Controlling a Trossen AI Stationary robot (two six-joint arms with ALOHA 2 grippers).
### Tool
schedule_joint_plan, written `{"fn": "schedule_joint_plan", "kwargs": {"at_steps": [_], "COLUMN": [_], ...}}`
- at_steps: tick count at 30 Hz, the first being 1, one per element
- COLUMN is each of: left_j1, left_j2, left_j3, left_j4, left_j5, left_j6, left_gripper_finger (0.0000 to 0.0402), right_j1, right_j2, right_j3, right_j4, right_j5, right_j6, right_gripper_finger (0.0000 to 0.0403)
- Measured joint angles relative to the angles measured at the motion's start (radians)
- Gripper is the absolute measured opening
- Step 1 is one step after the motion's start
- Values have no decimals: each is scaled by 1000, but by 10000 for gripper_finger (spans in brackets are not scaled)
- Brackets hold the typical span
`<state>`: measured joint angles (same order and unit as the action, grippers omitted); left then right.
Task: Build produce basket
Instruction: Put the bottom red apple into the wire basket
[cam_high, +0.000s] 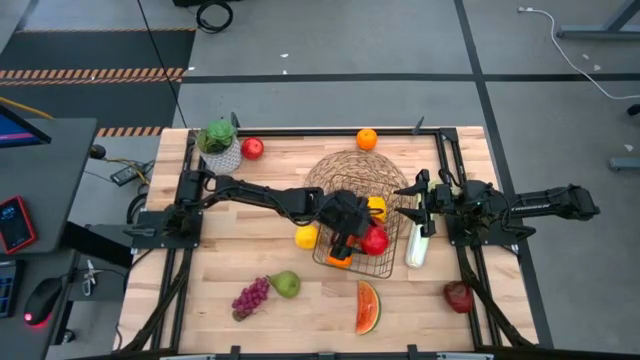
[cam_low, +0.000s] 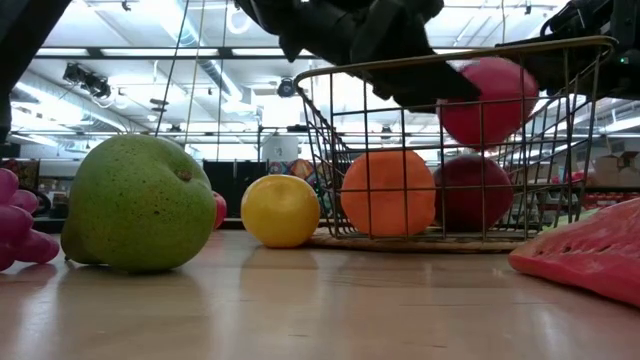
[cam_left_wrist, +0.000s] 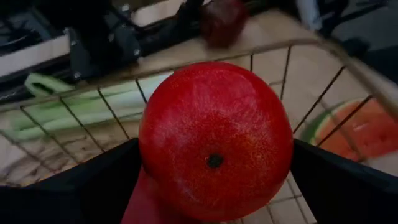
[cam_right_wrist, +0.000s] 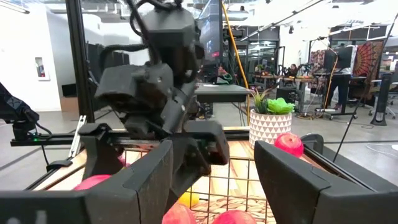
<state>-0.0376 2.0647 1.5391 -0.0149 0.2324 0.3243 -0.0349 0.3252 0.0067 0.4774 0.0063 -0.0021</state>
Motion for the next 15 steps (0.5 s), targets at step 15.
{"fn": "schedule_joint_plan", "kwargs": {"at_steps": [15], "left_j1": [11], "left_j2": [21], "left_j3": [-1], "left_j4": [66], "left_j5": [-43], "left_j6": [-108], "left_gripper_finger": [400], "right_j1": [0], "right_j2": [0], "right_j3": [0], "right_j4": [1], "right_j5": [0], "right_j6": [0], "right_gripper_finger": [231]}}
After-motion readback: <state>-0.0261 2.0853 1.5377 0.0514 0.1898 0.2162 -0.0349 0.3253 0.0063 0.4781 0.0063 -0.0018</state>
